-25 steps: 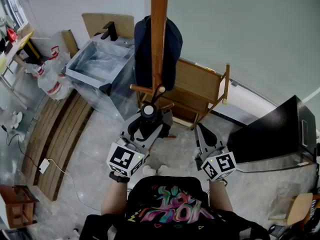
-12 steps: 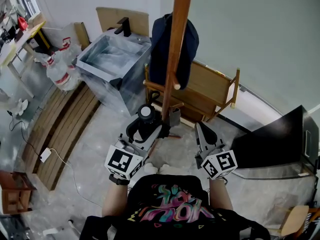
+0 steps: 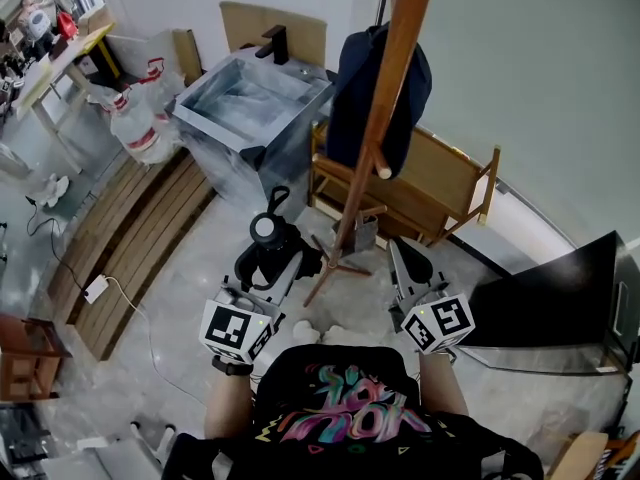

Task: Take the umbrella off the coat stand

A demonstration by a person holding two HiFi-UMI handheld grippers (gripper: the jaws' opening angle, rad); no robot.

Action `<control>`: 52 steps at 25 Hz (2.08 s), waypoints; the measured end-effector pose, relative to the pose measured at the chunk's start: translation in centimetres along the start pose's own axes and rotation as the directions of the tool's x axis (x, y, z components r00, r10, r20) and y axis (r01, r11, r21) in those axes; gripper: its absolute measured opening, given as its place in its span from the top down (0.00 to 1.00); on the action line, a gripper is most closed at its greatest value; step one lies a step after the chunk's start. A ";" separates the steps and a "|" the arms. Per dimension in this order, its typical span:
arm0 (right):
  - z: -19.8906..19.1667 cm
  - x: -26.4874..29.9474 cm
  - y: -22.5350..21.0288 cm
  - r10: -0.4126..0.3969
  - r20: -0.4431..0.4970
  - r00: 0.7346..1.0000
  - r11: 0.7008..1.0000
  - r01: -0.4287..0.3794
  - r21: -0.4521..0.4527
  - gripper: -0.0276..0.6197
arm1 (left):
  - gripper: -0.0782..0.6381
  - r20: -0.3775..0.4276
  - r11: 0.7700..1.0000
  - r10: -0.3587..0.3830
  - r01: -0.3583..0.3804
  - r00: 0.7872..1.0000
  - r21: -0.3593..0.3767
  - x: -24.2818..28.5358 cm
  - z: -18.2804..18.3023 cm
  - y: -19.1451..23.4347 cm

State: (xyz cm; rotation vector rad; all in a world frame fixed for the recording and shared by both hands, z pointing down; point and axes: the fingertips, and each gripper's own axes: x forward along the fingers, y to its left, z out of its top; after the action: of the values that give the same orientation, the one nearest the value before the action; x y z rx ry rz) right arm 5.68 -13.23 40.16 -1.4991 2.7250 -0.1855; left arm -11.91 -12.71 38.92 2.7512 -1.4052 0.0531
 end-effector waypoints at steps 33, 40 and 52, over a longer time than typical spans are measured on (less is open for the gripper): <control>0.0 3.7 -0.9 0.035 -0.015 0.999 0.999 -0.035 -0.028 0.93 | 0.55 -0.001 0.992 0.112 -0.112 0.994 -0.061 -1.1 -1.8 4.4; -0.3 3.8 -1.0 0.045 -0.019 0.999 0.999 -0.045 -0.013 0.93 | 0.55 -0.001 0.992 0.111 -0.111 0.994 -0.061 -0.7 -1.8 4.2; -0.4 4.0 -1.1 0.070 -0.014 0.997 0.998 -0.070 -0.006 0.93 | 0.55 -0.007 0.990 0.119 -0.120 0.993 -0.074 -0.5 -2.1 4.2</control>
State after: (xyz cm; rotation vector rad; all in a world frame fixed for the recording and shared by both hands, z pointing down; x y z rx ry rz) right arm 4.39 -17.13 40.85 -1.4067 2.7861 -0.1859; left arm -15.61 -14.58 41.16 2.6048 -1.5374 0.0095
